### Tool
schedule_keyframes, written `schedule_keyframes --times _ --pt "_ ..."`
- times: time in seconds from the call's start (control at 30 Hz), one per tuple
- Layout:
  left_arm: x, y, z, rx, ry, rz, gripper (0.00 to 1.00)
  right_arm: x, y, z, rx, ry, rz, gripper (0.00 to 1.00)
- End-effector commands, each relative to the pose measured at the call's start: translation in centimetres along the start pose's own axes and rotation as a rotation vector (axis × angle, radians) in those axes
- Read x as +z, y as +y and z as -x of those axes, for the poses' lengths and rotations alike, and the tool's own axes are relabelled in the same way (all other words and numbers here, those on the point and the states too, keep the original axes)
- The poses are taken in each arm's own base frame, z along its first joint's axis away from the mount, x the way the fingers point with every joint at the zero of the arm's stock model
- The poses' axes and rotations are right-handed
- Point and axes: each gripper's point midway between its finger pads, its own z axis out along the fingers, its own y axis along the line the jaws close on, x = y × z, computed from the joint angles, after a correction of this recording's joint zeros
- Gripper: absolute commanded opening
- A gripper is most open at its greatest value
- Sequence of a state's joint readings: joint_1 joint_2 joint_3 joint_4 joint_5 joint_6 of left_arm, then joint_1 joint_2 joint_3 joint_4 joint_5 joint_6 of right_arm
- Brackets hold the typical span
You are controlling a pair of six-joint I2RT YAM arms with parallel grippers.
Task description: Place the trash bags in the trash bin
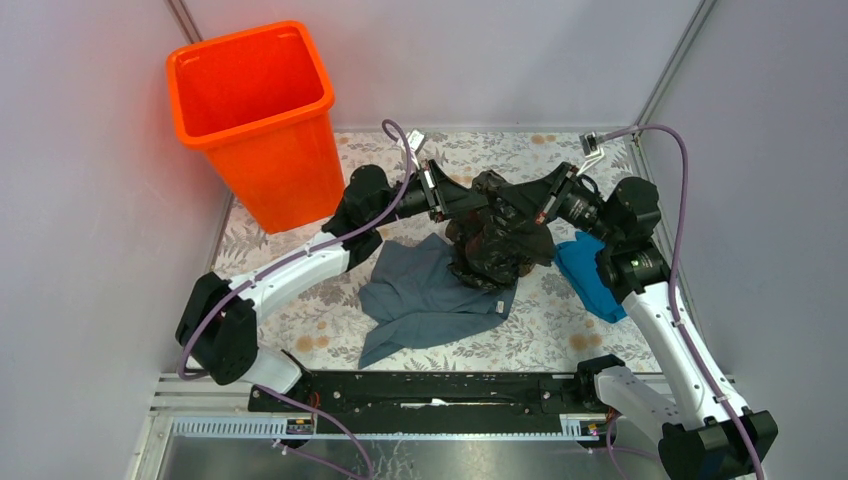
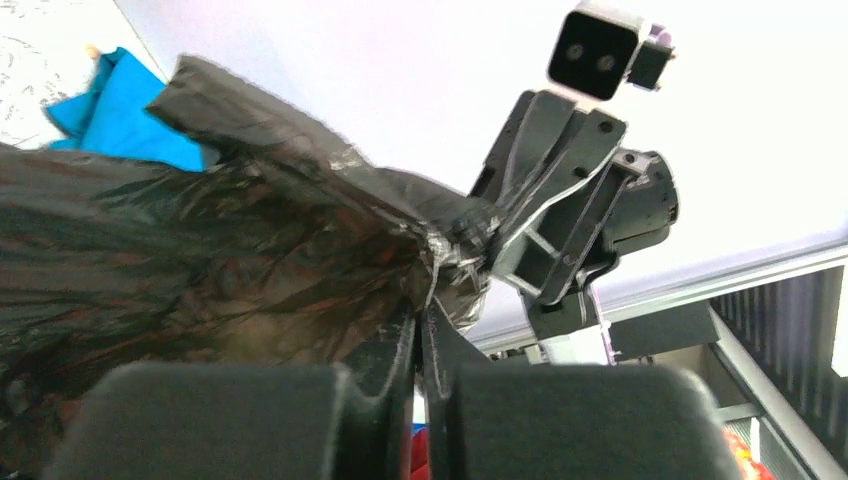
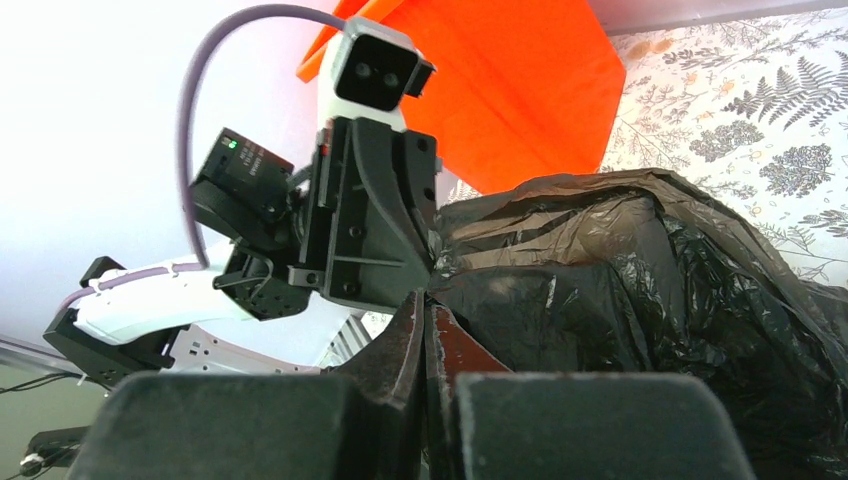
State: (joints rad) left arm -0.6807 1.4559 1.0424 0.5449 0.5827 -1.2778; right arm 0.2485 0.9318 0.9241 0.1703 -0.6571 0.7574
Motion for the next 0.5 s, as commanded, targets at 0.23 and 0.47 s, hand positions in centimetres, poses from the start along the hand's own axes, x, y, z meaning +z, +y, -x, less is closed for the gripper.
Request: schedule_keyframes --times 0.23,0.47 --pt "-8.8 2.1 6.1 0.466 -0.170 0.459 0.00 -0.5 -3.0 -0.7 -0.063 0.061 -0.184 0.64" --pt "-17.2 6.5 1.8 0.525 -0.142 0.666 0.00 -1.2 -8.7 -1.2 -0.048 0.058 -0.444 0.83"
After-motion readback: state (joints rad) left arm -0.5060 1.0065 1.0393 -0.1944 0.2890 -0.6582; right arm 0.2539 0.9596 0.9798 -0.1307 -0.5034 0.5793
